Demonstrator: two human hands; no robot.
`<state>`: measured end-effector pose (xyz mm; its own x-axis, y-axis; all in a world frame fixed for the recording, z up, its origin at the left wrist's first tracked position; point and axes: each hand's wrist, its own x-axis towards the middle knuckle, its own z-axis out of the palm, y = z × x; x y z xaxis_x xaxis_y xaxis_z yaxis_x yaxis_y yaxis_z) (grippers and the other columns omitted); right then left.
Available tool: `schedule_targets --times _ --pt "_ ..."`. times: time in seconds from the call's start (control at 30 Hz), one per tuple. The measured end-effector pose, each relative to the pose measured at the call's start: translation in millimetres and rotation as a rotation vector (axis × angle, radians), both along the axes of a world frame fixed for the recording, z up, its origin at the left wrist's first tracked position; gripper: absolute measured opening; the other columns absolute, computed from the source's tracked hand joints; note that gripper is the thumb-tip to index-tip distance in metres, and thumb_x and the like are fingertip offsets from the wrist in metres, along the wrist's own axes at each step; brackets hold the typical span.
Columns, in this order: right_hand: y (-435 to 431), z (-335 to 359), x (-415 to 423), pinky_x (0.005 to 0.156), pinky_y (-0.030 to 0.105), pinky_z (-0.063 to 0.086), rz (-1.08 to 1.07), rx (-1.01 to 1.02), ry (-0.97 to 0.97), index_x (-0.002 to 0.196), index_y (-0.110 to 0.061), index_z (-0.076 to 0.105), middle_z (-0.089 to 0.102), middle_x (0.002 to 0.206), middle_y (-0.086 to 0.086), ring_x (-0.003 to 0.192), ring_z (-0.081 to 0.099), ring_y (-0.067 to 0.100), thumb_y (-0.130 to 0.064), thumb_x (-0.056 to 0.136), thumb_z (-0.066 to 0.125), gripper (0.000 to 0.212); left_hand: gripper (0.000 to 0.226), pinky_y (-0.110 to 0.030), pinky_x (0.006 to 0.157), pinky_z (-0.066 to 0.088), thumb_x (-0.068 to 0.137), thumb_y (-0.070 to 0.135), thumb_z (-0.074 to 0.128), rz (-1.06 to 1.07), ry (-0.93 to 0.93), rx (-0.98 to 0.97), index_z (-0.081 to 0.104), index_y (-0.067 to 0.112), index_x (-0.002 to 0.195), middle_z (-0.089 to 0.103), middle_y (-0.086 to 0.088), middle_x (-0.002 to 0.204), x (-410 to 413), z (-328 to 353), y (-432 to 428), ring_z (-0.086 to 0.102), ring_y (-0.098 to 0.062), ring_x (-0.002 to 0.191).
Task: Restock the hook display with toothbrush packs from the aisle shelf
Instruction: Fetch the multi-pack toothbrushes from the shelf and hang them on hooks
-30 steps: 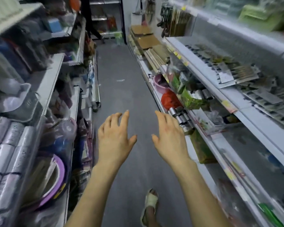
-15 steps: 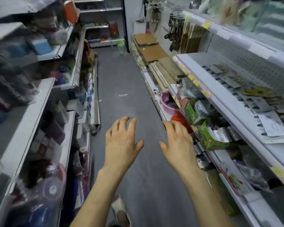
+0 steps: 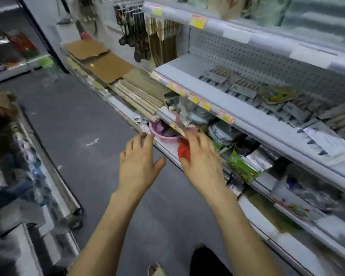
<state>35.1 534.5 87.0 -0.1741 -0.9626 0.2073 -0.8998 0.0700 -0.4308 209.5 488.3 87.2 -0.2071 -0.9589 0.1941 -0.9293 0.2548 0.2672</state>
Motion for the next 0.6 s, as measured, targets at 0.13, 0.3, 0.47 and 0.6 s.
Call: schedule_targets --times 0.13,0.3,0.47,0.6 --pt "-51 0 -9 0.106 0.050 0.047 -0.139 0.003 0.010 0.152 -0.024 0.040 0.041 0.150 0.003 0.135 0.046 0.030 -0.022 0.087 0.072 0.072 0.072 -0.053 0.096 0.049 0.086 0.047 0.073 -0.142 0.010 -0.015 0.047 0.021 0.148 0.047 -0.004 0.149 -13 3 -79 0.046 -0.033 0.135" --pt "-128 -16 -37 0.109 0.053 0.045 -0.227 0.034 0.022 0.153 -0.019 0.039 0.038 0.154 0.007 0.139 0.044 0.032 -0.022 0.088 0.070 0.072 0.069 -0.054 0.098 0.049 0.085 0.045 0.071 -0.223 0.018 -0.037 0.049 0.021 0.146 0.049 -0.005 0.147 -41 -5 -175 0.047 -0.033 0.134" --pt "-205 -30 -75 0.111 0.051 0.044 -0.278 0.052 0.013 0.151 -0.015 0.042 0.042 0.148 0.010 0.134 0.046 0.034 -0.018 0.086 0.072 0.072 0.061 -0.046 0.097 0.050 0.089 0.036 0.073 -0.320 0.188 -0.025 0.054 0.020 0.144 0.054 -0.004 0.139 -75 -23 -252 0.051 -0.029 0.126" --pt "-231 -37 -111 0.106 0.049 0.047 -0.346 0.098 0.015 0.149 -0.015 0.044 0.044 0.149 0.010 0.132 0.048 0.035 -0.017 0.088 0.070 0.067 0.061 -0.049 0.095 0.051 0.089 0.039 0.072 -0.418 0.156 0.011 0.053 0.020 0.144 0.055 -0.005 0.136 -104 -36 -303 0.053 -0.032 0.124"
